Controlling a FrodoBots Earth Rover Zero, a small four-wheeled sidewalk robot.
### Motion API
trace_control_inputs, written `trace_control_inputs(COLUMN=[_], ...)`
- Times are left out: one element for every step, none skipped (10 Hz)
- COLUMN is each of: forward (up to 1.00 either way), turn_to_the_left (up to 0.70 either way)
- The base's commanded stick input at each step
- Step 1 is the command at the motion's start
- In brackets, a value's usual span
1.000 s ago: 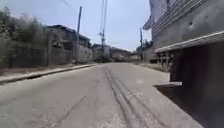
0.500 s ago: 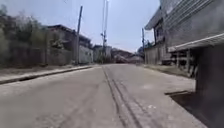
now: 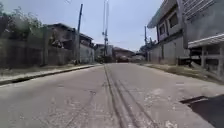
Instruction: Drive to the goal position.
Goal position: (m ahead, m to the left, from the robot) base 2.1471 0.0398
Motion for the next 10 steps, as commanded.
trace_control_inputs(forward=[1.00,1.00,1.00,1.00,1.00,1.00,1.00,1.00,1.00,1.00], turn_to_the_left=[0.00,0.00,0.00,0.00,-0.29,-0.40,-0.40,-0.40,-0.40,-0.40])
